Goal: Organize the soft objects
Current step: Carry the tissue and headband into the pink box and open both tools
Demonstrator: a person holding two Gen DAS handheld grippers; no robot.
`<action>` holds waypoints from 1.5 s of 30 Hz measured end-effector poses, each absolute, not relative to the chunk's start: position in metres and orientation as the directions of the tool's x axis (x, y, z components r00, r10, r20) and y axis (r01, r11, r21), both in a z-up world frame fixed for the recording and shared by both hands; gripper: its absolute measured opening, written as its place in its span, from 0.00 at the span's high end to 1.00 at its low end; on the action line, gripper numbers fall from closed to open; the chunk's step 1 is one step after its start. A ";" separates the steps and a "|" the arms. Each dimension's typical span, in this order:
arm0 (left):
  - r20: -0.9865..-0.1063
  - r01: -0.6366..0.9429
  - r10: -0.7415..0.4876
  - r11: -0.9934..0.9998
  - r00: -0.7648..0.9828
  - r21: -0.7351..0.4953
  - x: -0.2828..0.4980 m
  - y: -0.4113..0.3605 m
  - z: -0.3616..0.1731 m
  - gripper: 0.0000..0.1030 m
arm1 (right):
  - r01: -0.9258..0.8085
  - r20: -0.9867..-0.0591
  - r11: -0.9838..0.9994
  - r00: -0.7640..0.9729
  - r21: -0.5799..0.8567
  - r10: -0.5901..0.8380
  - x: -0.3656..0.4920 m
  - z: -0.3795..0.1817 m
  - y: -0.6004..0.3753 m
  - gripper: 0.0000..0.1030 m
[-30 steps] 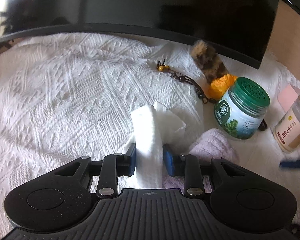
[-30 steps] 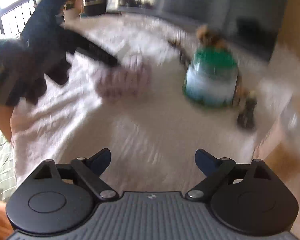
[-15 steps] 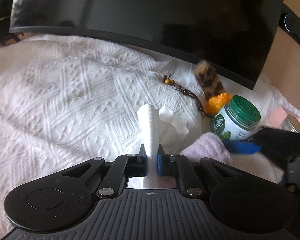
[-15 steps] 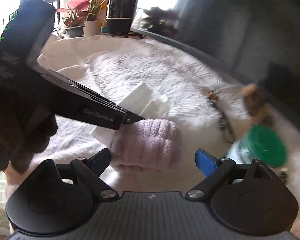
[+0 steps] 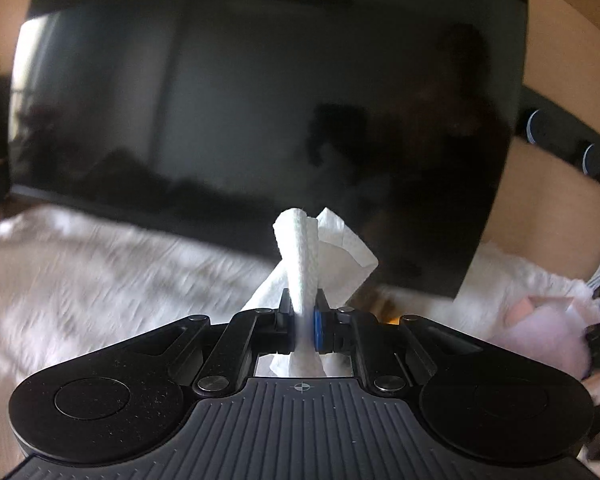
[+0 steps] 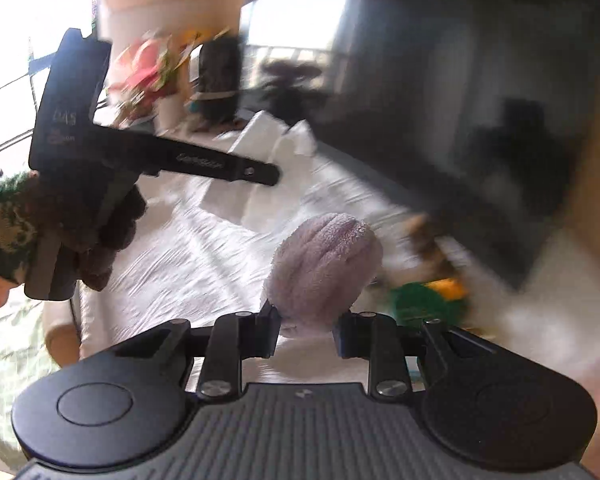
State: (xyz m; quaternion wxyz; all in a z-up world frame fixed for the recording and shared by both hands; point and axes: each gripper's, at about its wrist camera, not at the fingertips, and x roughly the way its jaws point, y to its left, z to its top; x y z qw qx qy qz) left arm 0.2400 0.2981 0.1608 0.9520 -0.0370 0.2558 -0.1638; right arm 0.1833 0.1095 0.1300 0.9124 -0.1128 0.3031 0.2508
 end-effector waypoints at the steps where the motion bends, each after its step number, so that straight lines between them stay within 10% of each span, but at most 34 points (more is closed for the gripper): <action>1: -0.470 0.302 -0.344 0.939 0.813 -0.166 0.244 0.290 0.168 0.89 | -0.502 -0.599 0.863 0.711 -0.065 0.369 0.181 0.140 0.100 0.75; 14: -0.548 0.516 -0.570 0.813 0.613 -0.269 0.272 0.121 0.214 0.89 | -0.114 -0.526 0.987 0.850 -0.115 0.036 0.128 0.240 -0.072 0.75; 25: -0.620 0.669 -0.705 0.648 0.344 -0.365 0.248 -0.021 0.181 0.89 | 0.130 -0.536 0.987 0.829 -0.093 -0.160 0.093 0.218 -0.174 0.74; 37: -0.679 0.567 -0.729 0.596 0.085 -0.569 0.262 -0.122 0.098 0.84 | 0.215 -0.570 0.975 0.795 -0.054 -0.207 0.081 0.193 -0.235 0.74; 45: -0.819 0.569 -0.559 0.719 0.132 -0.399 0.277 -0.155 0.040 0.83 | 0.195 -0.649 0.981 0.746 -0.002 -0.150 0.101 0.149 -0.251 0.73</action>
